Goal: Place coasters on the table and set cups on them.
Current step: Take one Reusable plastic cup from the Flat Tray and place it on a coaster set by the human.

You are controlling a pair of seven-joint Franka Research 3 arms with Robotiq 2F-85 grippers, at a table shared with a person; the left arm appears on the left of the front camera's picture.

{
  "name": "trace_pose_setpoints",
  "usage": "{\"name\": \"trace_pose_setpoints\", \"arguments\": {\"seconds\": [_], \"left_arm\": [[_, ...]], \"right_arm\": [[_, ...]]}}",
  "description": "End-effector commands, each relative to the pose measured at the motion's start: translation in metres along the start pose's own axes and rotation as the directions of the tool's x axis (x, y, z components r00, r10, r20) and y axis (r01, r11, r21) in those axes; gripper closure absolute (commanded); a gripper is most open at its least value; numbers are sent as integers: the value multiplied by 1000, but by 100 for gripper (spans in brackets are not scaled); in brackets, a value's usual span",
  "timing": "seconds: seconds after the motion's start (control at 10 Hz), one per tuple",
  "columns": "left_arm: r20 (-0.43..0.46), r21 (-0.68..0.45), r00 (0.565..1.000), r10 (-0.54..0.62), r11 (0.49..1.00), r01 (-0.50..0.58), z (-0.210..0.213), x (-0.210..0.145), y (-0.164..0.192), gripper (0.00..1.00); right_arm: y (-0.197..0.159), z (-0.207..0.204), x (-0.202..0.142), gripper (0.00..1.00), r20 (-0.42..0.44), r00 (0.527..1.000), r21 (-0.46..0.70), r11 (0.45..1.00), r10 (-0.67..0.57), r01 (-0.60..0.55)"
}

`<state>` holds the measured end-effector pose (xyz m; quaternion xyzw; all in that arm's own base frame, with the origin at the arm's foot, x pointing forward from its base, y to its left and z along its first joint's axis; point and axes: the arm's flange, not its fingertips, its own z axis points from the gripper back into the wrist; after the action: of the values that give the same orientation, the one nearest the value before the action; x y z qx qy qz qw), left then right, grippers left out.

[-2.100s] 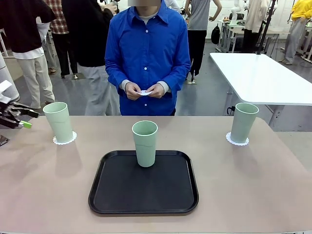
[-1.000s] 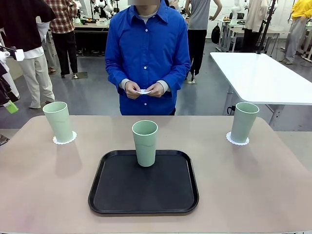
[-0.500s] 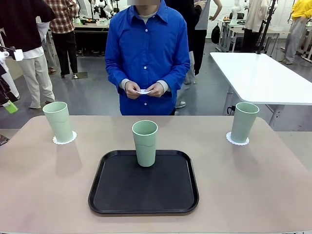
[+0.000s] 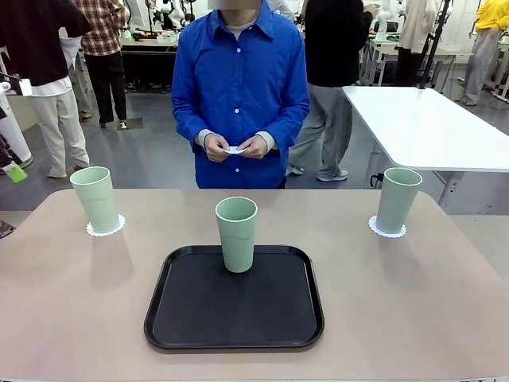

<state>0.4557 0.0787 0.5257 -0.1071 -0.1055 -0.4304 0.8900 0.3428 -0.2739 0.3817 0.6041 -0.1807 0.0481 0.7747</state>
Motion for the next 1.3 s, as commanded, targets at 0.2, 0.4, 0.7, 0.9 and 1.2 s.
{"name": "trace_pose_setpoints", "arguments": {"seconds": [0.2, 0.4, 0.7, 0.9, 1.2], "left_arm": [[-186, 18, 926, 330, 943, -332, 1, -62, -10, 0], [-231, 59, 901, 366, 930, -363, 0, -79, -20, 0], [-226, 46, 905, 359, 932, -358, -3, -85, -15, 0], [-216, 45, 913, 345, 938, -344, 0, -89, -33, 0], [104, -446, 942, 320, 861, -243, 8, -115, 16, 0]], "right_arm": [[2, 1, 0, 0, 0, 1000, -1, 1000, 2, -2], [2, 1, 0, 0, 0, 1000, -1, 1000, 2, -2], [2, 1, 0, 0, 0, 1000, -1, 1000, 2, -2], [2, 1, 0, 0, 0, 1000, -1, 1000, 2, -2], [2, 1, 0, 0, 0, 1000, -1, 1000, 2, -2]]}}
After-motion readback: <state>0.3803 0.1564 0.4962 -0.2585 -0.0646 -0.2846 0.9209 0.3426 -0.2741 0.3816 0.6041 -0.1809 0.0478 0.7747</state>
